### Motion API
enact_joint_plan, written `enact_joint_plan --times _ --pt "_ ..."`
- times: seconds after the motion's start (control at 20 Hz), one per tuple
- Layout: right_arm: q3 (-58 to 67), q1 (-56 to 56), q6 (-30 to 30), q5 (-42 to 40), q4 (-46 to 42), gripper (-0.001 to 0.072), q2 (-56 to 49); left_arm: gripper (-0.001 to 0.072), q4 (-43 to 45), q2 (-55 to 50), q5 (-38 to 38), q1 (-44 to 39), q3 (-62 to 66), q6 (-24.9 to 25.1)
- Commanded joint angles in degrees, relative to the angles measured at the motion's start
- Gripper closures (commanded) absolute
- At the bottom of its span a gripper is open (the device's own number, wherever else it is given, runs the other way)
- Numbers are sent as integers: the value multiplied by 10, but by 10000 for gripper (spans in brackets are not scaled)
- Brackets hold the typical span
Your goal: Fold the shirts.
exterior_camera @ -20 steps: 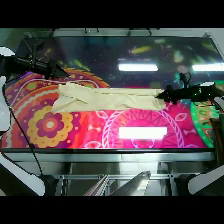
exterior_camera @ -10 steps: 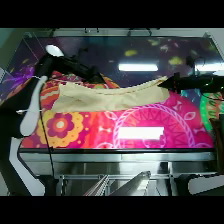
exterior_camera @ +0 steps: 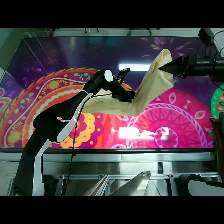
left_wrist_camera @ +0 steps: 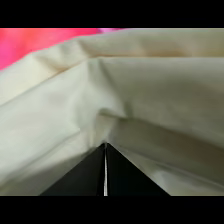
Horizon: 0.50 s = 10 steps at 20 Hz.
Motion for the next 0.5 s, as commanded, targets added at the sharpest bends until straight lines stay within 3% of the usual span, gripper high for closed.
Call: enact_joint_plan --times 0.0,0.2,0.3,0.45 --pt "0 37 5 -11 7 695 9 709 -20 35 -14 11 4 -13" --pt "0 118 5 -119 6 695 8 710 -18 155 -151 105 -26 8" --pt "0 191 -2 -237 -3 694 -2 710 -18 217 -206 175 -26 17" --pt "0 311 -23 -422 -44 695 -59 710 -18 294 -212 278 -26 16"
